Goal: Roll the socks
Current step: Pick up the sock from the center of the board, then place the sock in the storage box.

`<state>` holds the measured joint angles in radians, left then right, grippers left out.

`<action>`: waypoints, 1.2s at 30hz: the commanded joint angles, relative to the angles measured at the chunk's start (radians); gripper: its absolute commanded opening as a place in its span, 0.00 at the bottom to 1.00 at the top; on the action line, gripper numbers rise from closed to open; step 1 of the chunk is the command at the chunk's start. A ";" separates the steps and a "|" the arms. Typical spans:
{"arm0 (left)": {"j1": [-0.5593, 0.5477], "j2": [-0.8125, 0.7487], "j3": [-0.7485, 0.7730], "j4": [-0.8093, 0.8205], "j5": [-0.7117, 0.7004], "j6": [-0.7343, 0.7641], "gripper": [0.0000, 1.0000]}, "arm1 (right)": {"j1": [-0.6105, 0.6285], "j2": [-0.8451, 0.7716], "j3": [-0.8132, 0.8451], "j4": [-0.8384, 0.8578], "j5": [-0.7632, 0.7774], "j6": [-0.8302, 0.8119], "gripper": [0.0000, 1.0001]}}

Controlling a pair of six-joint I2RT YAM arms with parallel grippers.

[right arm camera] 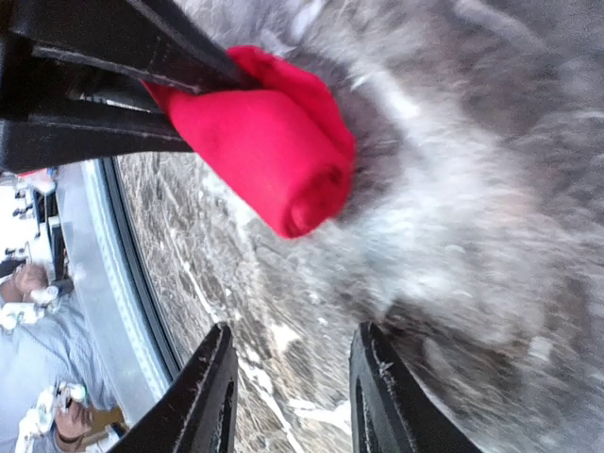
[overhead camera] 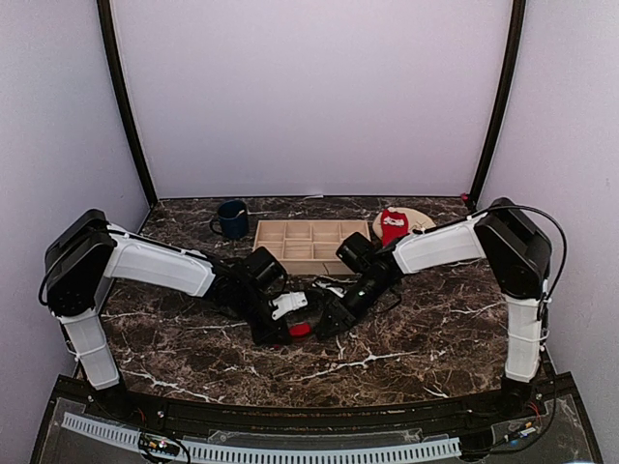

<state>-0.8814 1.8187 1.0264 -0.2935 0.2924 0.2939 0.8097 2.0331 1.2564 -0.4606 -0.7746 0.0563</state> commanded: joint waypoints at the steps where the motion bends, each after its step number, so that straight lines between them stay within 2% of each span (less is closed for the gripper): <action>1: 0.060 0.006 -0.041 -0.172 -0.104 -0.047 0.13 | -0.041 -0.068 -0.015 0.083 0.079 0.064 0.39; 10: 0.195 -0.108 0.056 -0.160 -0.190 -0.102 0.10 | -0.078 -0.134 -0.015 0.137 0.207 0.107 0.39; 25: 0.298 -0.093 0.314 -0.200 -0.295 -0.061 0.09 | -0.084 -0.177 0.087 0.171 0.504 0.091 0.39; 36: 0.314 -0.044 0.341 -0.044 -0.297 -0.025 0.09 | -0.086 -0.118 0.145 0.254 0.627 0.074 0.40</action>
<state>-0.5720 1.7626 1.3422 -0.4126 -0.0021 0.2420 0.7311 1.8885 1.3743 -0.2783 -0.2146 0.1429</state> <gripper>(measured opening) 0.126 0.396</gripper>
